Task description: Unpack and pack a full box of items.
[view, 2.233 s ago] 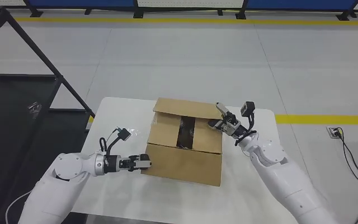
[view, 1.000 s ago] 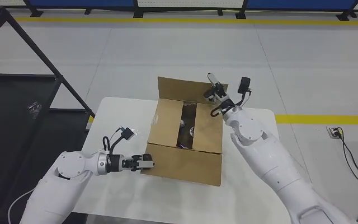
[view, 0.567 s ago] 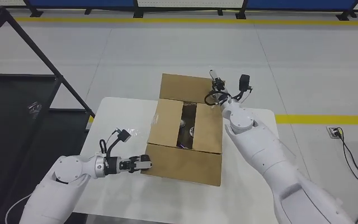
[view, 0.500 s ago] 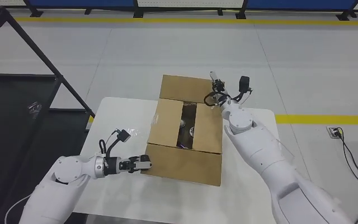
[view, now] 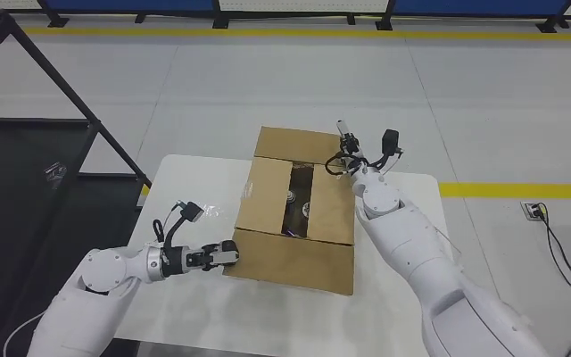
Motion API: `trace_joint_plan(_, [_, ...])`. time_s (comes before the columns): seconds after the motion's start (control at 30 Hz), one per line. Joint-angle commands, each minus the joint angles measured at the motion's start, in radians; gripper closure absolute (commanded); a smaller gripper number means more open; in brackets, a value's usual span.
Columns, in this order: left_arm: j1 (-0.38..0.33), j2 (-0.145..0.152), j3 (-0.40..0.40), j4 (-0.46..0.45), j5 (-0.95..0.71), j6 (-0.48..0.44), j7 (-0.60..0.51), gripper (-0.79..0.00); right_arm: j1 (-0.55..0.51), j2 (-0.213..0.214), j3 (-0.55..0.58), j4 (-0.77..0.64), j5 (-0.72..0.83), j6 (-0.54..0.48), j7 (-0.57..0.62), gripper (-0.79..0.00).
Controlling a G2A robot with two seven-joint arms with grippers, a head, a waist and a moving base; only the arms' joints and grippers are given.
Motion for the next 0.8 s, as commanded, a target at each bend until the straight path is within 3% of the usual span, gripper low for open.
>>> trace_joint_plan(0.0, [0.012, 0.006, -0.043, 0.009, -0.023, -0.003, 0.038, -0.785, -0.002, -0.002, 0.008, 0.003, -0.003, -0.024, -0.007, -0.785])
trace_joint_plan(0.23, [0.042, 0.009, -0.107, 0.038, -0.022, 0.051, 0.221, -0.785, -0.005, -0.005, 0.034, 0.006, -0.013, -0.098, -0.04, -0.785])
trace_joint_plan(0.47, [0.027, -0.011, -0.04, 0.033, 0.102, 0.097, 0.37, -0.785, -0.012, -0.004, 0.061, 0.004, -0.028, -0.186, -0.08, -0.785])
trace_joint_plan(0.77, [-0.036, -0.044, 0.059, 0.072, 0.154, 0.114, 0.42, -0.785, -0.025, 0.0, 0.081, -0.01, -0.073, -0.212, -0.049, -0.785])
